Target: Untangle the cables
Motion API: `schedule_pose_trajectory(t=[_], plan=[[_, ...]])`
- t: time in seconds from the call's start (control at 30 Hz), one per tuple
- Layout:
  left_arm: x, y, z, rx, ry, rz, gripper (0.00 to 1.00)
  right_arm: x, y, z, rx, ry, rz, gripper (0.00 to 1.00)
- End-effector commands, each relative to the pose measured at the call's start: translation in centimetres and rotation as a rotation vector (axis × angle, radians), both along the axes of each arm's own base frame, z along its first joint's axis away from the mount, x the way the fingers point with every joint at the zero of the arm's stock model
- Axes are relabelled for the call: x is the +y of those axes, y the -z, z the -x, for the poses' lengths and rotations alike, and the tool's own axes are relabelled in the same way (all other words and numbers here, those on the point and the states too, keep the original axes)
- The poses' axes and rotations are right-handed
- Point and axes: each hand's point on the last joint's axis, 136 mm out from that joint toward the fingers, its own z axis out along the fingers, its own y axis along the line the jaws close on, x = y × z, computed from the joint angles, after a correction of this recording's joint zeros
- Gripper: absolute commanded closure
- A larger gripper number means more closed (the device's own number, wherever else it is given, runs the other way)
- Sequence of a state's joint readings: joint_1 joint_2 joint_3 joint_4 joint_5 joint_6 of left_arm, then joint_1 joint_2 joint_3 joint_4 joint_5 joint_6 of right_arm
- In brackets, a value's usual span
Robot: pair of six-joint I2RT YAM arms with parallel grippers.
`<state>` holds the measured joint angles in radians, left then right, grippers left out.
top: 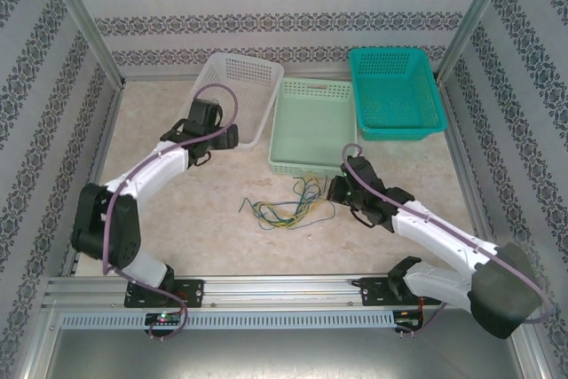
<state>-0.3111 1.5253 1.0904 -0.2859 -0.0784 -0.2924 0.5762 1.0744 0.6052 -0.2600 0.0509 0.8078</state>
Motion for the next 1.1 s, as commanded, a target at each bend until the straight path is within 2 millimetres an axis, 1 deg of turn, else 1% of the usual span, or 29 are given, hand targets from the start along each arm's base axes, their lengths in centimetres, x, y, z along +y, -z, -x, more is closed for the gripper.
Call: schedule_pose_trajectory(t=[0.0, 0.07, 0.13, 0.2, 0.27, 0.3, 0.37, 0.47, 0.53, 0.6, 0.7, 0.77, 0.83, 0.93, 1.03, 1.07], plan=[[-4.6, -3.1, 2.0, -0.117, 0.215, 0.059, 0.11, 0.7, -4.7, -1.2, -0.107, -0.023, -0.073, 1.0], [-6.9, -3.6, 3.8, -0.143, 0.339, 0.104, 0.12, 1.1, -5.8, -1.5, -0.136, -0.03, -0.1, 1.0], [-9.0, -3.9, 5.7, -0.155, 0.453, 0.132, 0.13, 1.7, -6.1, -1.8, -0.155, -0.042, -0.118, 1.0], [-10.7, -3.4, 7.6, -0.131, 0.527, 0.136, 0.14, 2.0, -5.8, -1.8, -0.15, -0.044, -0.112, 1.0], [-11.3, -2.3, 9.0, -0.088, 0.548, 0.127, 0.15, 2.0, -6.0, -2.0, -0.15, -0.039, -0.113, 1.0], [-11.5, -1.7, 9.6, -0.066, 0.551, 0.122, 0.17, 2.0, -6.4, -2.1, -0.157, -0.035, -0.115, 1.0], [-11.9, -1.0, 10.7, -0.041, 0.565, 0.139, 0.19, 1.7, -7.5, -2.2, -0.18, -0.029, -0.111, 1.0], [-13.9, -1.4, 12.9, -0.041, 0.635, 0.218, 0.2, 1.7, -8.8, -2.4, -0.21, -0.031, -0.104, 1.0], [-15.1, -1.4, 14.0, -0.027, 0.657, 0.267, 0.21, 2.1, -8.8, -2.5, -0.216, -0.038, -0.093, 1.0], [-16.0, -0.8, 14.8, 0.023, 0.644, 0.314, 0.23, 2.2, -7.9, -2.4, -0.203, -0.025, -0.067, 1.0], [-16.8, 0.3, 15.4, 0.094, 0.59, 0.378, 0.23, 2.7, -6.8, -2.3, -0.195, -0.016, -0.065, 1.0], [-17.2, 0.9, 15.4, 0.122, 0.547, 0.434, 0.22, 3.1, -6.5, -2.3, -0.202, -0.014, -0.071, 1.0], [-17.4, 1.5, 15.1, 0.15, 0.498, 0.467, 0.22, 3.2, -6.4, -2.3, -0.212, -0.011, -0.07, 1.0], [-17.6, 2.6, 14.5, 0.227, 0.423, 0.47, 0.22, 3.2, -6.8, -2.2, -0.233, -0.006, -0.064, 1.0], [-17.5, 4.4, 14.2, 0.321, 0.338, 0.453, 0.25, 2.9, -7.3, -2.0, -0.261, 0.007, -0.069, 1.0], [-17.8, 4.8, 14.1, 0.333, 0.33, 0.463, 0.25, 2.8, -7.4, -2.0, -0.268, 0.012, -0.073, 1.0]])
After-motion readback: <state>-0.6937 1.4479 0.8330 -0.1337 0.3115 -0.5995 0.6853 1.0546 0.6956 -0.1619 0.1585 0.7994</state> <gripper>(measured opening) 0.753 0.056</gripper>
